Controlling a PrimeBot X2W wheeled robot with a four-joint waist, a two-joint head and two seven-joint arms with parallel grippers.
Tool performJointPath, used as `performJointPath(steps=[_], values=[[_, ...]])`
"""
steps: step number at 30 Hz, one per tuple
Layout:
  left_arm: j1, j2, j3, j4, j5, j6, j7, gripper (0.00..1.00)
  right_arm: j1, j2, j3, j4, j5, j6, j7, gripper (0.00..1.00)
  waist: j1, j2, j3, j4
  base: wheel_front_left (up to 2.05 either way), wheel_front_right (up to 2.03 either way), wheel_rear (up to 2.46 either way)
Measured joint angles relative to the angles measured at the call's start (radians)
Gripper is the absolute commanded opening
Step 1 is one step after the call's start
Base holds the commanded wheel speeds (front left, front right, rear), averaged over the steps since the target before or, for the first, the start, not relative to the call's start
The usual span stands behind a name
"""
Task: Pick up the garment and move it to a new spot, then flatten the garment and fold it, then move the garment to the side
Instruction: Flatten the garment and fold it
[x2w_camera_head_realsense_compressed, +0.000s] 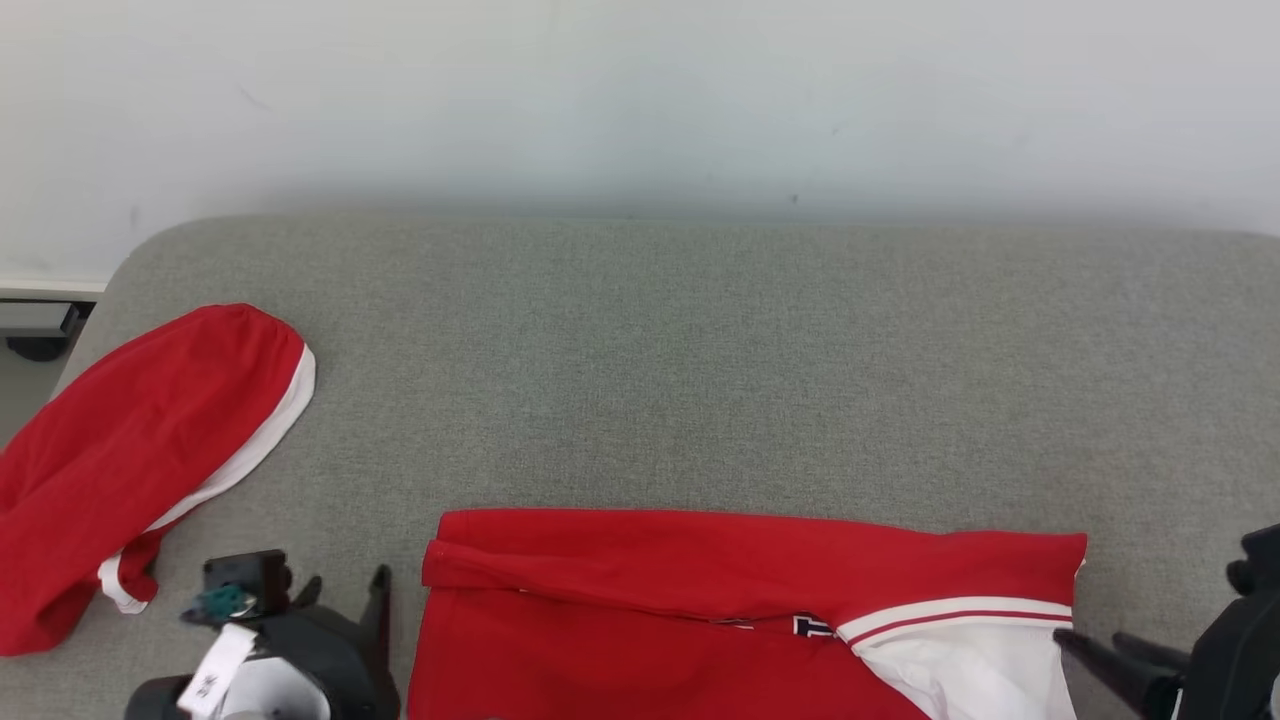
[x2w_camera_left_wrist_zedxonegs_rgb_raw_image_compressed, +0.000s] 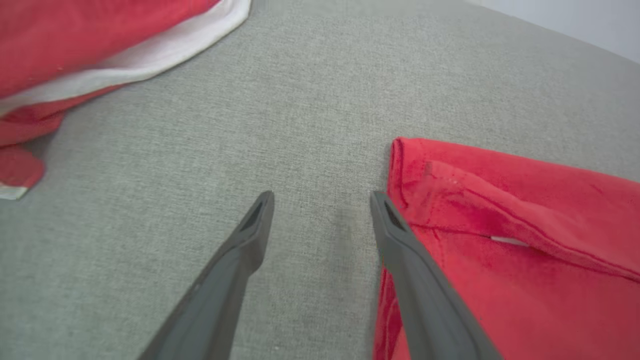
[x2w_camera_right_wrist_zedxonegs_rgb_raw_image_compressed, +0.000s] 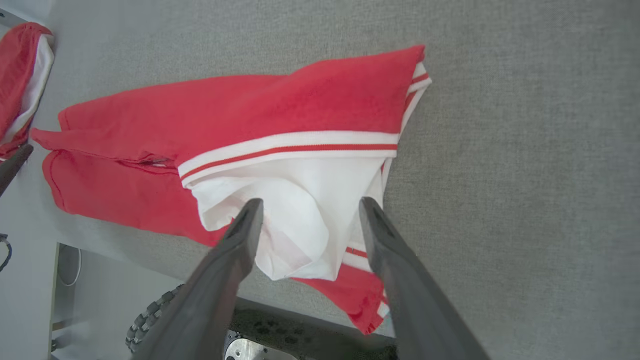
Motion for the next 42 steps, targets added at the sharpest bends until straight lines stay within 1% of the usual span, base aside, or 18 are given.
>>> performJointPath(steps=[2,4,6,9,12,14,17,20,22,27,29,34,38,42], values=[[0.016,0.007,0.027,-0.02,-0.002,0.005,-0.034,1.0,0.0,0.002,-0.014,-0.014,-0.024,-0.002,-0.037,1.0,0.0,0.0,-0.007,0.002,0.0,0.0,0.0],[0.026,0.008,0.051,-0.056,-0.002,0.006,-0.085,1.0,-0.001,0.015,-0.029,-0.028,-0.052,-0.018,-0.084,1.0,0.0,0.0,-0.013,0.004,0.0,0.0,0.0],[0.033,0.009,0.071,-0.099,-0.001,0.006,-0.143,1.0,-0.001,0.021,-0.035,-0.036,-0.104,-0.026,-0.134,1.0,0.0,0.0,-0.02,0.006,0.0,0.0,0.0],[0.051,0.013,0.085,-0.171,0.003,0.006,-0.229,1.0,-0.006,0.042,-0.035,-0.054,-0.163,-0.026,-0.217,1.0,0.0,0.0,-0.029,0.005,0.0,0.0,0.0],[0.095,0.018,0.083,-0.224,0.01,0.006,-0.292,1.0,-0.02,0.061,-0.021,-0.065,-0.24,-0.026,-0.311,1.0,0.0,0.0,-0.037,-0.001,0.0,0.0,0.0],[0.121,0.017,0.079,-0.249,0.014,0.005,-0.328,1.0,-0.02,0.085,-0.026,-0.063,-0.277,-0.042,-0.379,1.0,0.0,0.0,-0.041,-0.005,0.0,0.0,0.0],[0.157,0.019,0.083,-0.284,0.015,0.005,-0.374,1.0,-0.021,0.136,-0.025,-0.058,-0.309,-0.051,-0.476,1.0,-0.0001,0.0001,-0.048,-0.014,0.0,0.0,0.0],[0.196,0.023,0.079,-0.314,0.015,-0.007,-0.377,1.0,-0.021,0.169,-0.01,-0.04,-0.34,-0.052,-0.558,1.0,0.0,0.0001,-0.055,-0.023,0.0,0.0,0.0],[0.213,0.028,0.077,-0.331,0.018,-0.013,-0.378,1.0,-0.02,0.178,0.001,-0.017,-0.355,-0.051,-0.601,1.0,0.0,0.0001,-0.06,-0.03,0.0,0.0,0.0],[0.258,0.038,0.077,-0.36,0.033,-0.014,-0.387,1.0,-0.021,0.208,-0.005,0.038,-0.355,-0.05,-0.703,1.0,0.0,0.0001,-0.071,-0.044,0.0,0.0,0.0],[0.273,0.044,0.075,-0.366,0.041,-0.021,-0.387,1.0,-0.02,0.221,-0.005,0.056,-0.355,-0.048,-0.736,1.0,0.0,0.0,-0.075,-0.049,0.0,0.0,0.0],[0.295,0.047,0.085,-0.379,0.042,-0.02,-0.387,1.0,-0.027,0.236,0.008,0.109,-0.364,-0.041,-0.802,1.0,0.0001,0.0001,-0.083,-0.063,0.0,0.0,0.0],[0.303,0.047,0.085,-0.381,0.041,-0.02,-0.387,1.0,-0.059,0.263,0.033,0.141,-0.37,-0.026,-0.843,1.0,0.0001,0.0001,-0.089,-0.076,0.0,0.0,0.0],[0.303,0.046,0.08,-0.386,0.042,-0.02,-0.387,1.0,-0.062,0.264,0.038,0.17,-0.371,-0.014,-0.877,1.0,0.0001,0.0001,-0.091,-0.082,0.0,0.0,0.0]])
